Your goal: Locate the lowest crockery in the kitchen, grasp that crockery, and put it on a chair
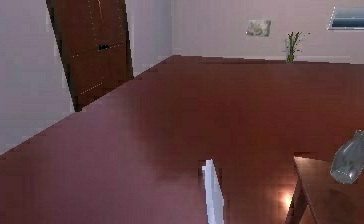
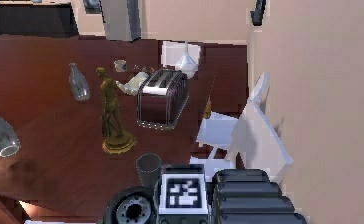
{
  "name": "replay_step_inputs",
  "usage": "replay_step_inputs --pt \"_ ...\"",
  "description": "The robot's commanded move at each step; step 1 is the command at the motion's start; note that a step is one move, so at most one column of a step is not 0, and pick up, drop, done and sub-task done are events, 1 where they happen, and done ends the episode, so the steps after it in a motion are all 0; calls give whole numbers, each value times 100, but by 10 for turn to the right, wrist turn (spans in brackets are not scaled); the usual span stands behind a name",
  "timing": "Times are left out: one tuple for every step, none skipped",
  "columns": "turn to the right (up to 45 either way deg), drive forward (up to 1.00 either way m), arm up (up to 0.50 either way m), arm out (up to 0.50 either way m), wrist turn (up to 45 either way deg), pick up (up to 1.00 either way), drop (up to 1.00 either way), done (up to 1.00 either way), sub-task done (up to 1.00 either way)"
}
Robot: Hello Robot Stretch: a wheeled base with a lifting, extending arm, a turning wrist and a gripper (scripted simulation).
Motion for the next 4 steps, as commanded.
replay_step_inputs --pt "0 0 0 22 0 0 0 0 0" --pt "0 0 0 0 450 0 0 0 0" --pt "0 0 0 0 450 0 0 0 0" --pt "0 0 0 0 450 0 0 0 0"
